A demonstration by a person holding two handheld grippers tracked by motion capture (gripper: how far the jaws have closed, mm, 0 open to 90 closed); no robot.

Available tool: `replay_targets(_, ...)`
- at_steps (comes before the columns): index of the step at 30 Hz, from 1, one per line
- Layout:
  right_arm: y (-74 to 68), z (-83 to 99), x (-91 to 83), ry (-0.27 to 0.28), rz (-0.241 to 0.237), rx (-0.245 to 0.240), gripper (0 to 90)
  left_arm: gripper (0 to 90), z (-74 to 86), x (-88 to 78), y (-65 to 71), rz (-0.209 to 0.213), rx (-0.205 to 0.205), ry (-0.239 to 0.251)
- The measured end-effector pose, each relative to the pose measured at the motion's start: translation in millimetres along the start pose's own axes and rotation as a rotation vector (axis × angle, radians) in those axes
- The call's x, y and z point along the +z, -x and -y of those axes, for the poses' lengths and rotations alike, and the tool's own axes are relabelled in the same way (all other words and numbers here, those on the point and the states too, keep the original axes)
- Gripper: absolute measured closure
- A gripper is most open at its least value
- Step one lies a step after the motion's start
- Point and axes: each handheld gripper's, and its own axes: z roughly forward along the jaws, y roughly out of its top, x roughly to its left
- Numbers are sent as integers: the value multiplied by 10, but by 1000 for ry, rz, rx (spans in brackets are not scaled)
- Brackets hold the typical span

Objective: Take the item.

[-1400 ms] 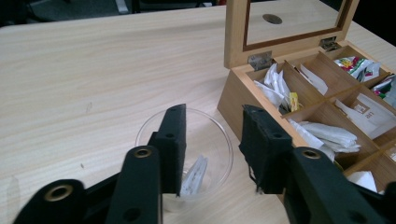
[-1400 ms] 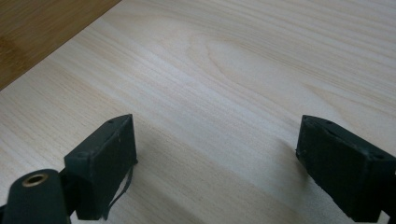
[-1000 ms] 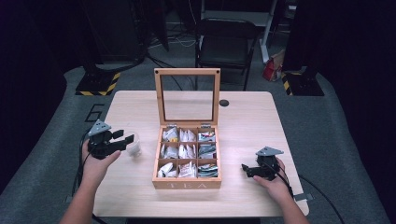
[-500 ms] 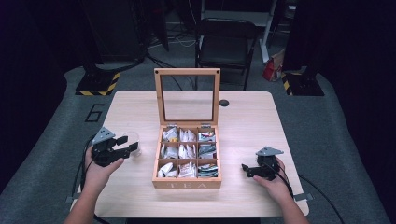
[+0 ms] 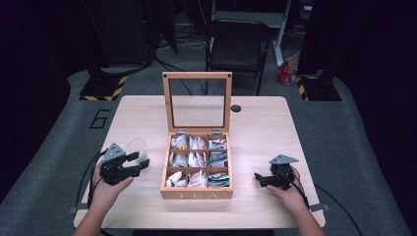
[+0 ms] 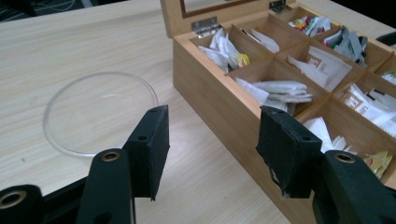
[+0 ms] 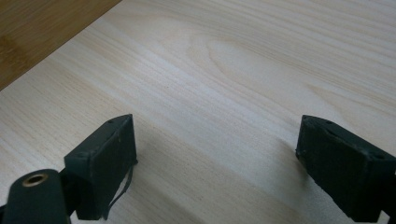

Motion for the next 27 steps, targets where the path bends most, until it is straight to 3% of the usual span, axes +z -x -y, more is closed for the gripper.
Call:
replay_targets(3,0,0,0,0,0,1,114,436,50,36,37,16,26,-17)
replay_targets(10,3,-1,0,1,0,-3,114,436,128,95,72,37,22,-31)
replay_targets(16,0,0,0,0,0,1,114,436,199,147,84,41,50,-60)
replay_targets(24,-1,0,0,0,0,1,114,436,279,188,55,32,58,-81)
replay_targets(27,0,0,0,0,0,0,114,436,313,205,52,38,37,-97)
